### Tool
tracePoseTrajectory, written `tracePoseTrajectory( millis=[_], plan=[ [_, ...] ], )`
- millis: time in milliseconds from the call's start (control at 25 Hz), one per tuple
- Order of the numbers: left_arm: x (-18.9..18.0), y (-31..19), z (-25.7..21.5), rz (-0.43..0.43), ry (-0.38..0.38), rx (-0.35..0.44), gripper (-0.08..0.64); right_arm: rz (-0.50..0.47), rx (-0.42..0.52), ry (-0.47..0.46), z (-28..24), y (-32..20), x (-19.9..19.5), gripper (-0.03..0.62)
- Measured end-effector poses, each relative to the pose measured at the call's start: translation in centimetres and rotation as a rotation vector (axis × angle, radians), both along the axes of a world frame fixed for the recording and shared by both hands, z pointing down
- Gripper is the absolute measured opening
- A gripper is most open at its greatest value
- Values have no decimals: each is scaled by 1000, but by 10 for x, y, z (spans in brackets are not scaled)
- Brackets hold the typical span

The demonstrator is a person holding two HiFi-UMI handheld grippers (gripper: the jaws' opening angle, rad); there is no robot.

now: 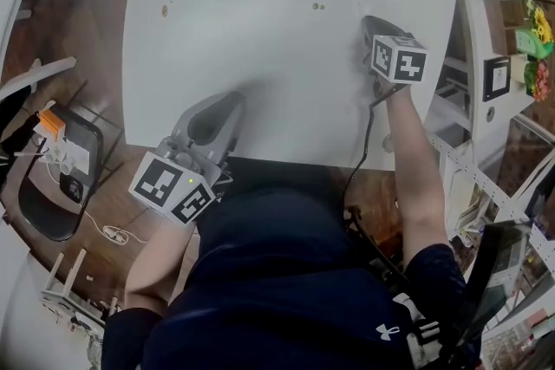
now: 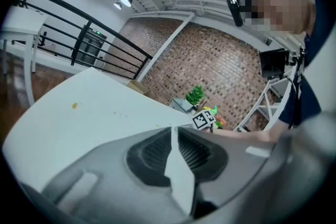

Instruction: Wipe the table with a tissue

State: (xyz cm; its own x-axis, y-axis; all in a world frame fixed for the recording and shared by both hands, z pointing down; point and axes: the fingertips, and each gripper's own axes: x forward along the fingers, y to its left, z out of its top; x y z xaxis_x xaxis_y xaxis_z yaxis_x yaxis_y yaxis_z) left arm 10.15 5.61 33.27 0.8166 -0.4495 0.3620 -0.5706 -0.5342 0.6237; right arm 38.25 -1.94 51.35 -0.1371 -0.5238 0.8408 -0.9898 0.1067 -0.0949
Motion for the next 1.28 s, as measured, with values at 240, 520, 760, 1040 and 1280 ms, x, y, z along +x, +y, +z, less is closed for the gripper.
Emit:
tracePoseTrajectory(
  millis=[240, 520, 760, 1040, 1280],
  plan=[
    [-33, -14, 3, -7, -1, -11, 35, -8, 53, -41, -15, -20, -44, 14],
    [-51, -25, 5, -6, 7, -20, 34, -154, 19, -45, -14, -33, -85, 14],
    [-59, -29, 9, -12, 14, -29, 34, -145, -34, -8, -2, -32, -80, 14],
    [-63, -29, 12, -21, 16, -40, 34, -153, -34, -19, 0, -33, -91, 14],
    [-67, -32, 14, -32, 22, -42, 34, -153, -42, -41, 1, -35, -98, 14]
  ],
)
